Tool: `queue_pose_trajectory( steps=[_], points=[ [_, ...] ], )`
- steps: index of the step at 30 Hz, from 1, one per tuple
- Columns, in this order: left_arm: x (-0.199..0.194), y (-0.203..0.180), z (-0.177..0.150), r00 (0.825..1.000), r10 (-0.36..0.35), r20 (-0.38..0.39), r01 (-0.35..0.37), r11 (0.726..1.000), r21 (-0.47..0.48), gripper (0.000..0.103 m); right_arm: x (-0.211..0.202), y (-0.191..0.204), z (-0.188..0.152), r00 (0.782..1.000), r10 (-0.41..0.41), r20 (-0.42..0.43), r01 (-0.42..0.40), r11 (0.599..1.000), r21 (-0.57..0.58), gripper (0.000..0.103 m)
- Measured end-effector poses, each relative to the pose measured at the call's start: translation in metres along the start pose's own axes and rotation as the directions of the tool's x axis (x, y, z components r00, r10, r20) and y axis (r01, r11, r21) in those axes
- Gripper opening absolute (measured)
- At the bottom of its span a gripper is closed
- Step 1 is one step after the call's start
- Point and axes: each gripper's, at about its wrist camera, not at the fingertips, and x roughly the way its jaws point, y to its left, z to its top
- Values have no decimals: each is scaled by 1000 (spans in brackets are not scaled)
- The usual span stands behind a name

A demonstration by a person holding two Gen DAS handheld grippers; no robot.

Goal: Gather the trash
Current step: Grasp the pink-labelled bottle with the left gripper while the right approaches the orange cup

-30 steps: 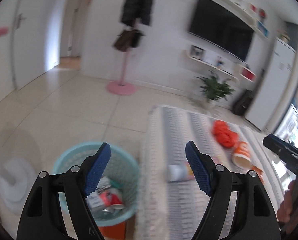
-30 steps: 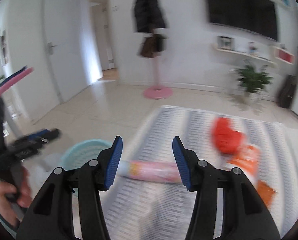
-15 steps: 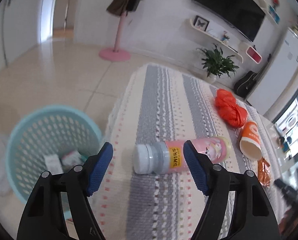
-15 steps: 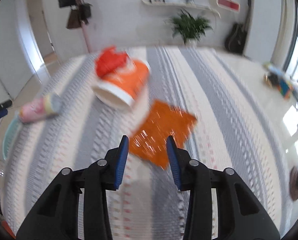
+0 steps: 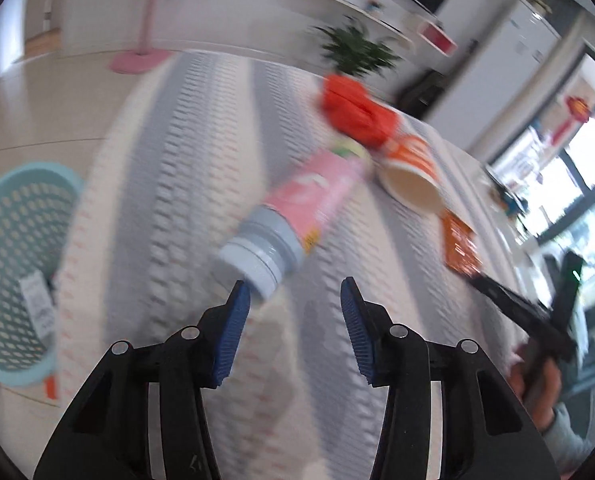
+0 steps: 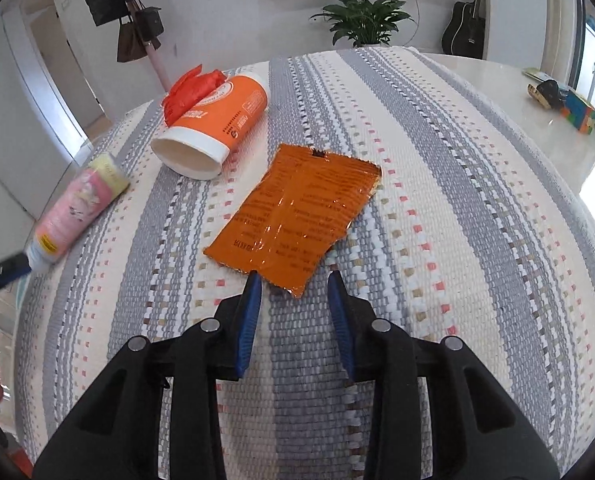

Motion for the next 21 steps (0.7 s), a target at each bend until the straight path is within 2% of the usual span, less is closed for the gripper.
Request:
queue_pose_trajectory(
  steps=[2, 8, 10, 12, 14, 16, 18, 21],
  points=[
    [2, -15, -5, 999, -44, -13, 44, 999, 25, 48, -1, 0, 1, 1000, -1, 0, 1, 1000, -2, 31],
    [-9, -40, -1, 994, -108, 11, 107, 992, 70, 53, -7, -3, 2, 1000, 19, 19, -19, 1000, 6, 31],
    [-13, -47, 6, 997, -66, 51, 60, 993, 97, 70, -9, -3, 3, 999, 34, 27, -34, 999, 9, 31],
    [-9, -49, 19, 994, 42, 96, -53, 993, 106, 78, -11, -3, 6, 999, 47, 27, -47, 999, 12, 31],
    [7, -44, 33, 990, 114, 83, -123, 986, 109, 78, -13, -2, 12, 998, 56, 36, -56, 998, 6, 31],
    [31, -36, 45, 988, 153, 26, -155, 984, 93, 78, -16, 1, 22, 996, 70, 48, -70, 998, -3, 32],
    [51, -30, 53, 989, 146, -19, -144, 987, 66, 78, -19, 5, 34, 994, 84, 68, -83, 996, -18, 32],
    [68, -29, 59, 991, 132, -27, -132, 991, 26, 77, -19, 18, 57, 991, 103, 90, -98, 994, -53, 32]
  ],
)
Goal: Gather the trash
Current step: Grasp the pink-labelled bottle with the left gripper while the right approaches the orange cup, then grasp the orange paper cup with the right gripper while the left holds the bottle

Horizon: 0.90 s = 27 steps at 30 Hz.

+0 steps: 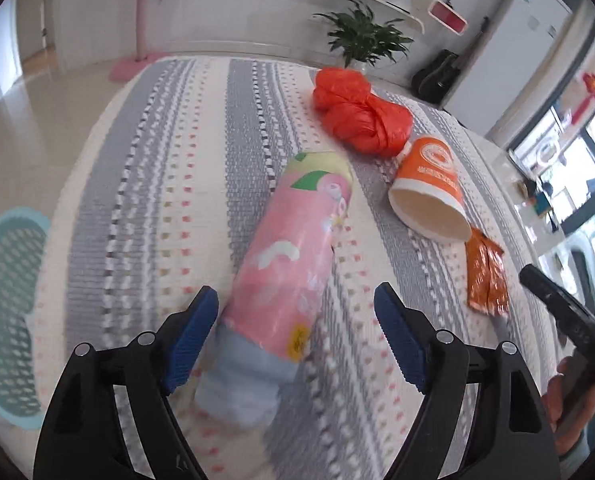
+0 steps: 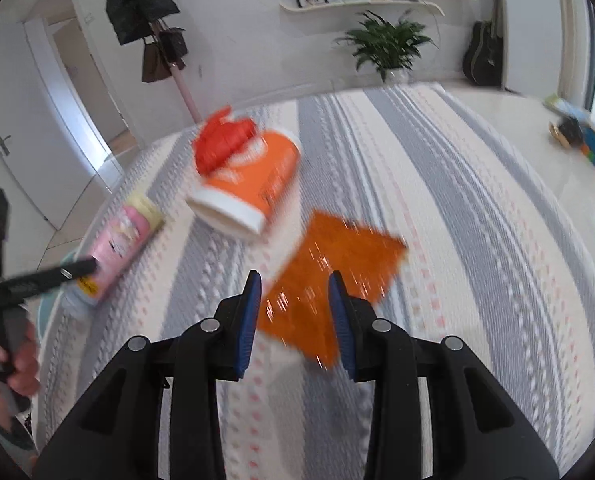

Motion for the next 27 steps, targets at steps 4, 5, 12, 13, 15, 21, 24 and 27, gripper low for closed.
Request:
queue_pose_trajectory(
  steps=[4, 5, 12, 13, 15, 21, 24, 27],
  points=[
    [10, -7, 1, 998, 65, 4, -65, 998, -2, 70, 9, 22, 26, 999, 16, 33, -15, 999, -44, 32],
    [10, -7, 0, 996, 87, 5, -87, 996, 1, 68, 11, 28, 31, 999, 19, 41, -17, 998, -53, 32],
    [11, -16, -8, 989, 140, 48, -140, 990, -3, 48, 44, 54, 54, 996, -64, 57, 68, 994, -82, 58],
    [8, -14, -10, 991, 125, 53, -124, 992, -23, 48, 49, 54, 56, 995, -81, 60, 85, 993, -79, 58],
    [4, -9, -14, 993, 100, 60, -97, 994, -55, 48, 61, 51, 61, 992, -111, 58, 114, 992, -51, 58],
    [-9, -3, -19, 995, 53, 85, -46, 995, -85, 48, 94, 36, 66, 996, -71, -47, 74, 995, 71, 58],
    [-16, 0, -20, 994, 44, 100, -35, 995, -94, 47, 108, 38, 68, 995, -62, -73, 68, 994, 87, 61],
    [-21, 5, -19, 993, 32, 109, -20, 994, -110, 46, 116, 35, 71, 995, -57, -80, 68, 988, 136, 64]
  ],
)
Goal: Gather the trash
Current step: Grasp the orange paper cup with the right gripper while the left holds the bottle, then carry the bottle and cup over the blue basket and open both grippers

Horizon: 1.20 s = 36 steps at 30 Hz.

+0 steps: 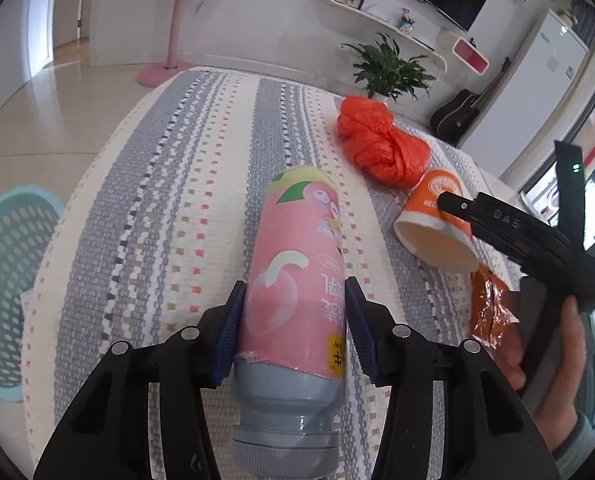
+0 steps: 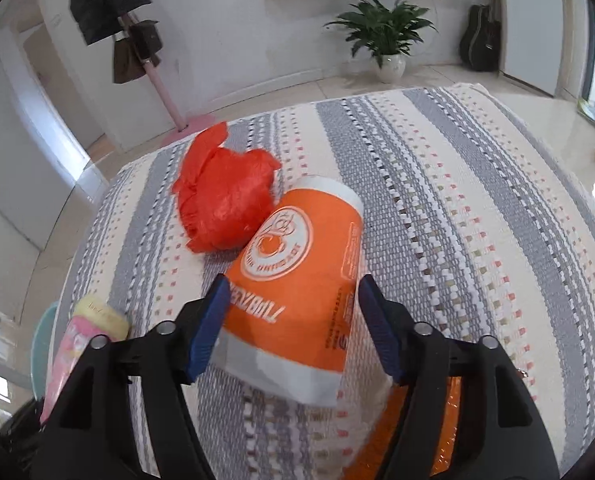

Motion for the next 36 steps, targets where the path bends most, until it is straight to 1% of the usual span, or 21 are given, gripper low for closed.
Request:
queue_pose_trajectory(
  steps=[3, 6, 10, 12, 13, 15, 16, 17, 20, 23, 25, 26, 27, 28, 30, 31, 33, 36],
  points=[
    [-2, 5, 0, 1000, -13, 1, 13, 1000, -20, 46, 10, -5, 4, 999, 41, -28, -38, 996, 78, 65],
    [-1, 7, 0, 1000, -24, -2, 24, 999, -30, 46, 18, -4, 4, 997, 64, -44, -58, 992, 112, 65],
    [-1, 8, 0, 1000, -30, -2, 30, 999, -29, 46, 27, 1, 3, 995, 75, -71, -65, 990, 127, 65],
    [-1, 10, 0, 1000, -26, -1, 26, 999, -25, 46, 25, 4, 2, 996, 68, -65, -60, 992, 109, 63],
    [-2, 11, 0, 1000, -25, -1, 25, 999, -24, 46, 24, 3, 0, 993, 89, -73, -79, 989, 124, 59],
    [-1, 14, 1, 999, -34, -2, 34, 999, -27, 46, 20, -5, -8, 973, 219, -76, -198, 956, 218, 54],
    [-2, 15, 2, 999, -40, -1, 40, 999, -30, 46, 16, -6, -12, 969, 239, -68, -218, 949, 229, 53],
    [-4, 16, 2, 999, -45, 4, 45, 998, -35, 46, 11, -5, -14, 969, 242, -58, -224, 949, 220, 53],
    [-13, 21, 3, 998, -63, 31, 64, 997, -43, 46, -10, 6, -23, 969, 245, -31, -237, 959, 157, 53],
    [-31, 31, 5, 991, -110, 77, 114, 992, -57, 46, -41, 28, -23, 969, 245, 14, -246, 968, 54, 53],
    [-46, 38, 6, 987, -120, 110, 127, 990, -66, 46, -64, 52, -18, 967, 249, 57, -247, 968, -32, 53],
    [-60, 44, 7, 983, -118, 140, 129, 989, -72, 46, -76, 67, -16, 963, 258, 76, -252, 965, -75, 53],
    [-68, 47, 9, 982, -108, 155, 121, 990, -73, 46, -88, 83, -13, 958, 272, 94, -261, 958, -116, 53],
    [-85, 55, 13, 979, -82, 187, 98, 992, -77, 46, -98, 98, -12, 951, 290, 106, -272, 950, -152, 53],
    [-111, 69, 19, 969, -61, 241, 87, 991, -99, 46, -115, 132, -13, 935, 333, 118, -302, 927, -224, 53],
    [-131, 82, 23, 960, -46, 277, 83, 989, -123, 46, -121, 146, -13, 930, 349, 116, -313, 916, -251, 53],
    [-157, 104, 28, 949, -4, 316, 55, 986, -154, 46, -128, 178, -17, 916, 389, 99, -345, 889, -302, 53],
    [-190, 139, 33, 933, 80, 351, -6, 978, -206, 46, -131, 227, -28, 896, 440, 55, -393, 847, -358, 53]
  ],
)
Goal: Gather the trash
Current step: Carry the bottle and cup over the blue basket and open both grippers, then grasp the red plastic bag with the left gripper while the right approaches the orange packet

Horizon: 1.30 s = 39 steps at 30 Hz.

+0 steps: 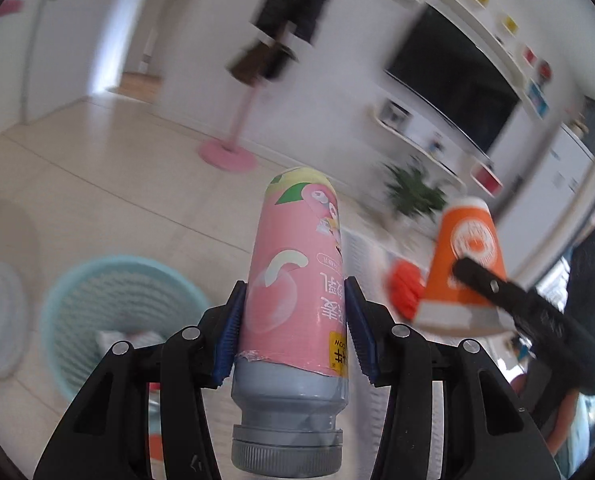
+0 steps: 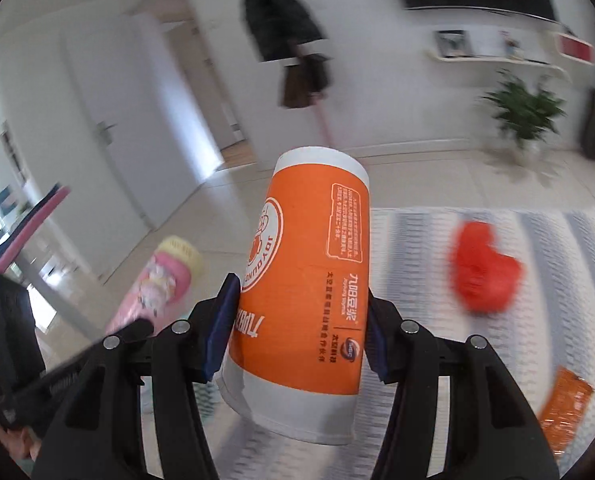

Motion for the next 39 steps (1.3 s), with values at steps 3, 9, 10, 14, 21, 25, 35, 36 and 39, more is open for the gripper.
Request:
queue_pose_trajectory(
  steps=[3, 9, 10, 14, 21, 25, 35, 36, 39],
  points=[
    [-17, 42, 16, 997, 65, 32, -63, 996, -57, 46, 29, 48, -1, 998, 41, -41, -44, 997, -69, 53],
    [-13, 107, 12, 992, 125, 11, -121, 980, -160, 46, 94, 97, -19, 986, 36, -160, -56, 991, -119, 53],
    [-9, 114, 10, 992, 129, 1, -127, 977, -173, 46, 107, 101, -26, 981, 30, -190, -54, 991, -123, 54],
    [17, 143, -4, 988, 142, -64, -153, 962, -224, 46, 142, 110, -51, 962, -4, -272, -31, 992, -126, 55],
    [44, 174, -22, 986, 107, -132, -142, 946, -292, 55, 166, 111, -72, 937, -16, -348, -27, 993, -116, 60],
    [39, 171, -23, 987, 108, -117, -136, 952, -276, 63, 162, 111, -69, 943, 2, -332, -42, 993, -114, 60],
    [25, 135, -19, 991, 86, -99, -106, 970, -219, 63, 122, 88, -67, 952, 29, -304, -59, 994, -89, 60],
    [22, 128, -17, 993, 79, -91, -97, 973, -210, 63, 110, 84, -64, 959, 22, -284, -51, 994, -95, 60],
    [11, 92, -9, 997, 59, -57, -67, 987, -148, 63, 76, 73, -52, 975, 16, -223, -40, 994, -102, 60]
  ],
)
